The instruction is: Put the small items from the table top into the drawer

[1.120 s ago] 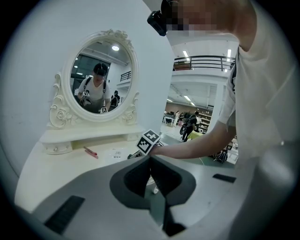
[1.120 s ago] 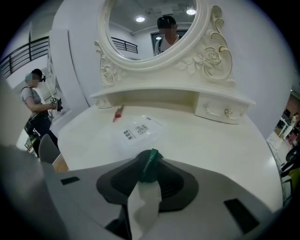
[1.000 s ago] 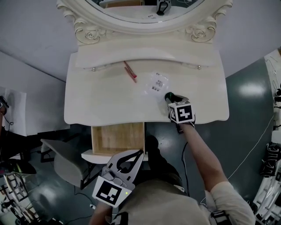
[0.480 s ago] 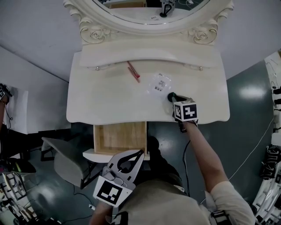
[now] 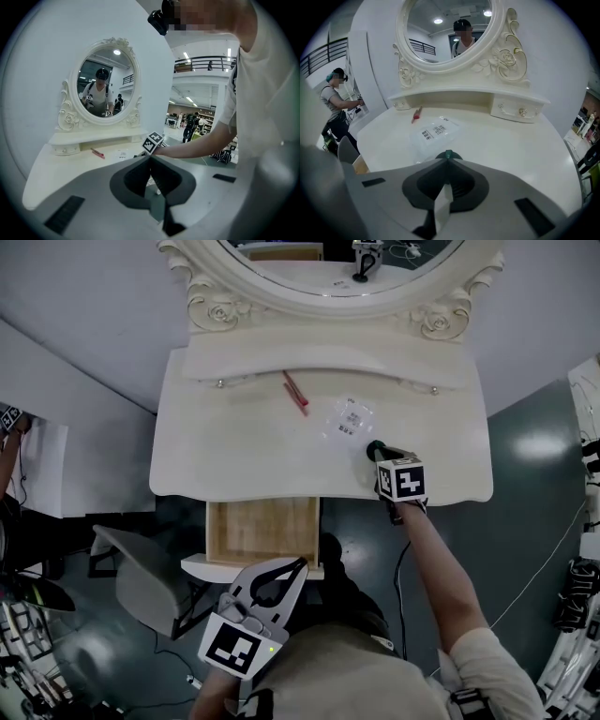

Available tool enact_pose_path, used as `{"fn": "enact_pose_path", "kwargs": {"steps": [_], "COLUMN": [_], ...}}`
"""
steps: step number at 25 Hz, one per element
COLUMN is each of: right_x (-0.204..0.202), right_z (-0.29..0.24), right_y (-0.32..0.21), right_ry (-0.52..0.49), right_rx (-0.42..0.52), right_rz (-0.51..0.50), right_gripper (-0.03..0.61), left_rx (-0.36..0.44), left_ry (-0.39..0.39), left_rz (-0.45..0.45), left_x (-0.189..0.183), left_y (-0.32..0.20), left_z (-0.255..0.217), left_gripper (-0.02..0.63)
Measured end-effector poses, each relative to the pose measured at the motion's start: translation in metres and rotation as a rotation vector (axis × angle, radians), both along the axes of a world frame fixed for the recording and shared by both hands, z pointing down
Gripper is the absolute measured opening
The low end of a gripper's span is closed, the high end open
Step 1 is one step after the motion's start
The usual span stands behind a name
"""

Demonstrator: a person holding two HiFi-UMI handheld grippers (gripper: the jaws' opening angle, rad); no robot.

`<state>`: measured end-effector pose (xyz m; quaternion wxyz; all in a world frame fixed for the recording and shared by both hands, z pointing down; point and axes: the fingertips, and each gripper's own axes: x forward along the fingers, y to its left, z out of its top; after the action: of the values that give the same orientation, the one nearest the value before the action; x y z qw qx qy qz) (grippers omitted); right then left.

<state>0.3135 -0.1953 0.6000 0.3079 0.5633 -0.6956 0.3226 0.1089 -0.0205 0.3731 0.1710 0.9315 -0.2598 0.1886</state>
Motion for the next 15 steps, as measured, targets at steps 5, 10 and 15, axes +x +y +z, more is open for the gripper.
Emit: {"fn": "enact_pose_path", "kwargs": {"steps": [5, 10, 15], "right_x": [-0.001, -0.005, -0.01], "right_z": [-0.007, -0.019, -0.035], "right_y": [0.002, 0.005, 0.008], "right_ry": [0.005, 0.004, -0.003], "right_rx": [0.013, 0.038, 0.064], "right_rz": [0.003, -0.001, 0.0], "right_gripper": [0.029, 0.029, 0.029], "left_rx": [0.02, 0.039, 0.046], "left_ry": [0.003, 0.022, 0.033], "left_rz": [-0.002, -0.029, -0.038], "left_x": [-0.005, -0.013, -0.021], "left_y": [0.002, 0.001, 0.007], "left_z": [-0.004, -0.013, -0.018], "left_gripper": [0.058, 0.058, 0.058]}}
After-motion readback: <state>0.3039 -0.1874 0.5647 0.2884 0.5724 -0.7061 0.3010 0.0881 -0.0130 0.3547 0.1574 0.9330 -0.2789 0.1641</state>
